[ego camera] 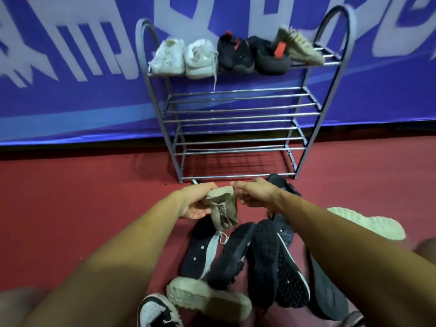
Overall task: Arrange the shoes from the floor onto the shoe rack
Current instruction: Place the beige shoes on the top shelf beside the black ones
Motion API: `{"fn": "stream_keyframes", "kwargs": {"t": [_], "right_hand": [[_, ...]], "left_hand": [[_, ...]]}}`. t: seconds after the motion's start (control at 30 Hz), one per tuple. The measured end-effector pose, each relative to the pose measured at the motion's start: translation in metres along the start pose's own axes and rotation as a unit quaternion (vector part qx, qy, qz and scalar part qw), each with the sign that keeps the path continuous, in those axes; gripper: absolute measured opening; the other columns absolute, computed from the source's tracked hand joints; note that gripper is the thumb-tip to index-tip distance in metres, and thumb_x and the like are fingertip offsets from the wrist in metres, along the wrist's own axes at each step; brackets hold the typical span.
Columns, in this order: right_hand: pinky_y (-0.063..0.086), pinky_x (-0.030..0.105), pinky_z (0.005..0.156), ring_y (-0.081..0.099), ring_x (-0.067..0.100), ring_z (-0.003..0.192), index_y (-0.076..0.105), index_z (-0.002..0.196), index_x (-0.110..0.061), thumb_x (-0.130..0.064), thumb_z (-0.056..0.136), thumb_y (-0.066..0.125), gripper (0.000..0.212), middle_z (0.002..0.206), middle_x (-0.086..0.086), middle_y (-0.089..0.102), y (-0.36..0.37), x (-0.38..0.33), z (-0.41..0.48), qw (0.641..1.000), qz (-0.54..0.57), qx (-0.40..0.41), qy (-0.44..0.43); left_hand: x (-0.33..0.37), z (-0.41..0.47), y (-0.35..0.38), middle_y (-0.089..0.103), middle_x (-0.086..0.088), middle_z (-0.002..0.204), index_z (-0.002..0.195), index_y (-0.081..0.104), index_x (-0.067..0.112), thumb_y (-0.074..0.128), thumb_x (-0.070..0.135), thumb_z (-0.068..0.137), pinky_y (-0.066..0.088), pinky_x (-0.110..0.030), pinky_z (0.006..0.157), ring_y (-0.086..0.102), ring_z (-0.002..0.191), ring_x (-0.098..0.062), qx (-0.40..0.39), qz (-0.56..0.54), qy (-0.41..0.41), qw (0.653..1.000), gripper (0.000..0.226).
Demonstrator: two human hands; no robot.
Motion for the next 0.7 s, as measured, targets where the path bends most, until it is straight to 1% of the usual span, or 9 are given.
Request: {"fn": "stream_keyframes", "kwargs": {"t": [0.07,0.2,0.27,0.33,0.43,0.5,0.57,0.63,0.7], "right_hand": [[0.037,0.021,0.048,0.048,0.015,0.053,0.056,0.066,-0.017,-0.041,0.086,0.071,0.035,0.058,0.001,0.049,-0.019,-0.015,-0.011,0.999,0.013,0.025,-0.024],[0.034,0.023,0.046,0.047,0.015,0.049,0.062,0.078,-0.01,-0.038,0.087,0.07,0.031,0.062,0.006,0.054,-0.05,-0.054,-0.034,0.994,0.038,0.068,-0.079],[0.035,0.023,0.046,0.048,0.013,0.047,0.059,0.076,-0.013,-0.038,0.088,0.068,0.03,0.056,0.003,0.057,-0.066,-0.074,-0.046,0.989,0.044,0.099,-0.105],[0.04,0.024,0.051,0.054,0.014,0.052,0.058,0.084,-0.013,-0.04,0.087,0.068,0.029,0.065,0.006,0.063,-0.081,-0.093,-0.057,0.983,0.053,0.119,-0.128],[0.04,0.019,0.047,0.056,0.015,0.053,0.052,0.094,-0.013,-0.037,0.091,0.065,0.028,0.074,0.012,0.064,-0.104,-0.114,-0.074,0.976,0.079,0.143,-0.144],[0.034,0.018,0.045,0.05,0.013,0.048,0.05,0.086,-0.015,-0.032,0.095,0.06,0.022,0.064,0.006,0.057,-0.118,-0.12,-0.083,0.977,0.077,0.147,-0.137],[0.03,0.015,0.04,0.044,0.011,0.046,0.051,0.08,-0.015,-0.027,0.097,0.057,0.022,0.061,0.002,0.051,-0.129,-0.119,-0.088,0.979,0.062,0.148,-0.123],[0.034,0.015,0.042,0.047,0.01,0.05,0.06,0.091,-0.012,-0.029,0.097,0.058,0.018,0.071,0.002,0.056,-0.14,-0.115,-0.09,0.981,0.064,0.152,-0.102],[0.041,0.019,0.05,0.052,0.011,0.054,0.062,0.102,-0.008,-0.032,0.097,0.059,0.025,0.081,0.006,0.062,-0.153,-0.111,-0.09,0.979,0.081,0.169,-0.084]], "left_hand": [[0.022,-0.011,0.008,0.062,0.002,0.08,0.09,0.063,0.024,0.066,0.05,0.078,0.05,-0.025,0.07,0.062,0.071,-0.015,0.0,-0.014,0.028,1.0,0.029],[0.073,-0.035,0.021,0.062,0.002,0.073,0.083,0.065,0.024,0.07,0.053,0.077,0.047,-0.025,0.065,0.061,0.072,-0.015,-0.022,-0.054,0.086,0.995,0.03],[0.099,-0.047,0.027,0.062,0.004,0.063,0.081,0.065,0.023,0.071,0.042,0.081,0.046,-0.023,0.058,0.06,0.063,-0.011,-0.037,-0.091,0.119,0.988,0.02],[0.124,-0.058,0.034,0.061,0.003,0.058,0.079,0.066,0.02,0.069,0.03,0.085,0.047,-0.022,0.051,0.058,0.05,-0.009,-0.056,-0.136,0.155,0.977,0.012],[0.156,-0.075,0.04,0.065,-0.003,0.072,0.086,0.07,0.017,0.07,0.019,0.082,0.05,-0.024,0.052,0.061,0.055,-0.013,-0.048,-0.159,0.211,0.963,0.005],[0.177,-0.085,0.043,0.068,-0.006,0.081,0.092,0.071,0.014,0.069,0.007,0.078,0.05,-0.022,0.05,0.064,0.059,-0.014,-0.029,-0.176,0.259,0.949,0.016],[0.199,-0.095,0.046,0.069,-0.008,0.091,0.092,0.073,0.016,0.065,-0.005,0.072,0.052,-0.024,0.058,0.065,0.07,-0.017,-0.009,-0.169,0.315,0.934,0.03],[0.216,-0.104,0.05,0.07,-0.008,0.098,0.094,0.075,0.02,0.062,-0.011,0.067,0.053,-0.027,0.066,0.065,0.08,-0.019,0.004,-0.142,0.363,0.921,0.043],[0.226,-0.107,0.052,0.069,-0.008,0.097,0.093,0.076,0.022,0.06,-0.014,0.064,0.053,-0.03,0.07,0.064,0.082,-0.021,0.01,-0.121,0.387,0.914,0.049]]}}
Point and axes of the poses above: each hand's wrist, its own z-axis towards the middle knuckle, its own y-axis out of the palm, x = y × z, the point moved 10 cm from there along z, towards the middle knuckle
